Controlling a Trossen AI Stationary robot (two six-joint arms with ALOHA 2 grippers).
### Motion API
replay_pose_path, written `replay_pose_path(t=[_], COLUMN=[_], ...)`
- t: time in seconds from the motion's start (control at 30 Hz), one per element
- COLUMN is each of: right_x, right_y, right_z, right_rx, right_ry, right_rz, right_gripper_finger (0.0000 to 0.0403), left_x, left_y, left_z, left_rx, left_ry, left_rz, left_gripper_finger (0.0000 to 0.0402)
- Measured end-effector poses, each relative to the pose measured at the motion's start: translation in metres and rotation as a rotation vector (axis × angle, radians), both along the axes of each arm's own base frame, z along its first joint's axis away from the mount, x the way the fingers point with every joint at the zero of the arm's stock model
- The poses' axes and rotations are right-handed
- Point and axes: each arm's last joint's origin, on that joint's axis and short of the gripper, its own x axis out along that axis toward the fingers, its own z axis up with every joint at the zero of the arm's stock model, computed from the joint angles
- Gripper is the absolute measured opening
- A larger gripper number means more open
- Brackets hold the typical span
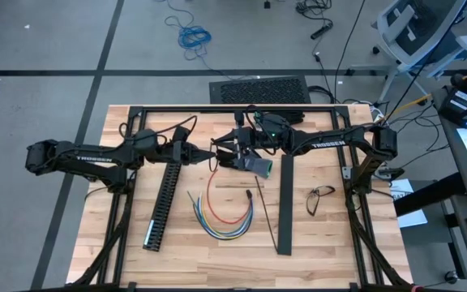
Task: Ziptie cables
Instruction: Prepare the black zip tie
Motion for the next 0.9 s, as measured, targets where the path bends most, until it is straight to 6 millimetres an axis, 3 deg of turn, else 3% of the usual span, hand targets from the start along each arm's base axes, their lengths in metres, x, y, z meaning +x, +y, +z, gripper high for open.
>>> replay_pose_path(t=[0.9], right_x=[0.0015], right_y=[0.0078], right_z=[-0.0016], right_rx=[-0.036], right_ry=[0.012], right_rz=[0.024], right_gripper_finger=[0.0], left_x=[0.0019], left_y=[0.0022], left_z=[-0.0015], left_rx=[-0.035], left_ry=[0.004], left_rz=[0.068], left_gripper_finger=[0.0])
